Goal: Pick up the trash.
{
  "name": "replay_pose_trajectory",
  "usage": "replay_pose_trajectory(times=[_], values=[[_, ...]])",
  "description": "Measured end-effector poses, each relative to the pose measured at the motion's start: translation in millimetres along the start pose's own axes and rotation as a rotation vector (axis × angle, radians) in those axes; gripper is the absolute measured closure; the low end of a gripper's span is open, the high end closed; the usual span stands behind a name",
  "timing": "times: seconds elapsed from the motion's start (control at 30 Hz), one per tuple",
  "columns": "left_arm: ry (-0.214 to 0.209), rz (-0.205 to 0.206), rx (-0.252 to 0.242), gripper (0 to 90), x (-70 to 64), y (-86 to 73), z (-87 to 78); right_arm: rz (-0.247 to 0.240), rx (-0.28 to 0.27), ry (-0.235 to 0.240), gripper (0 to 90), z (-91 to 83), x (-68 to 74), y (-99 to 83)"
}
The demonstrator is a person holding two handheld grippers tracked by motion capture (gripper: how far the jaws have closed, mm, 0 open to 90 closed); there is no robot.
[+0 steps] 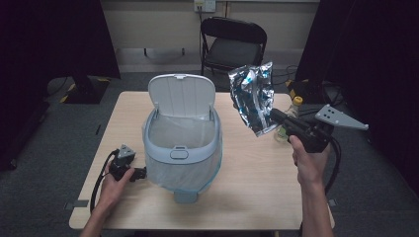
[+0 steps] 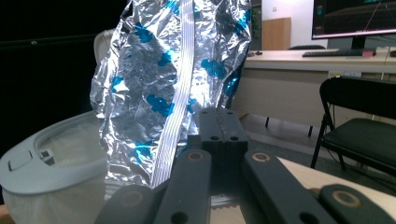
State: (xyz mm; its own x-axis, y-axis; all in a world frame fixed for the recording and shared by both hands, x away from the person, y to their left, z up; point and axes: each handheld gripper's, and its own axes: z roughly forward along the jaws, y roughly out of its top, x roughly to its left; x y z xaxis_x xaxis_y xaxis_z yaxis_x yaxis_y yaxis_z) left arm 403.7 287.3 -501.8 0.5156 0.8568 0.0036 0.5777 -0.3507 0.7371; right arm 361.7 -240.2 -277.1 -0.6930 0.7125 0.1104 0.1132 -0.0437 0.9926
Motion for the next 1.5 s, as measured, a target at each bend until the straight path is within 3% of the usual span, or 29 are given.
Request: replay_pose_trajectory(times=[0.27,0.57,0.8,0.93,1.17,1.5], values=[[0.000,-0.001,0.000,14.8,0.0,0.0,0.0,-0.020,-0.047,0.042,90.0,8.3,8.1,20.6],[-0.001,-0.001,0.002,14.8,0.0,0.0,-0.1,-0.031,-0.056,0.134,90.0,40.9,30.0,34.7],[-0.002,-0.001,0.000,14.8,-0.1,0.0,0.0,-0.070,-0.051,0.188,90.0,66.8,51.4,43.0],[-0.001,0.000,0.000,14.8,0.0,0.0,0.0,-0.087,-0.037,0.215,90.0,82.0,63.3,44.2],[-0.001,-0.001,0.000,14.8,-0.1,0.0,0.0,-0.113,0.035,0.263,90.0,105.5,82.5,34.8],[-0.003,-0.002,0.002,14.8,-0.1,0.0,-0.3,-0.137,0.131,0.258,90.0,124.2,89.1,18.4]])
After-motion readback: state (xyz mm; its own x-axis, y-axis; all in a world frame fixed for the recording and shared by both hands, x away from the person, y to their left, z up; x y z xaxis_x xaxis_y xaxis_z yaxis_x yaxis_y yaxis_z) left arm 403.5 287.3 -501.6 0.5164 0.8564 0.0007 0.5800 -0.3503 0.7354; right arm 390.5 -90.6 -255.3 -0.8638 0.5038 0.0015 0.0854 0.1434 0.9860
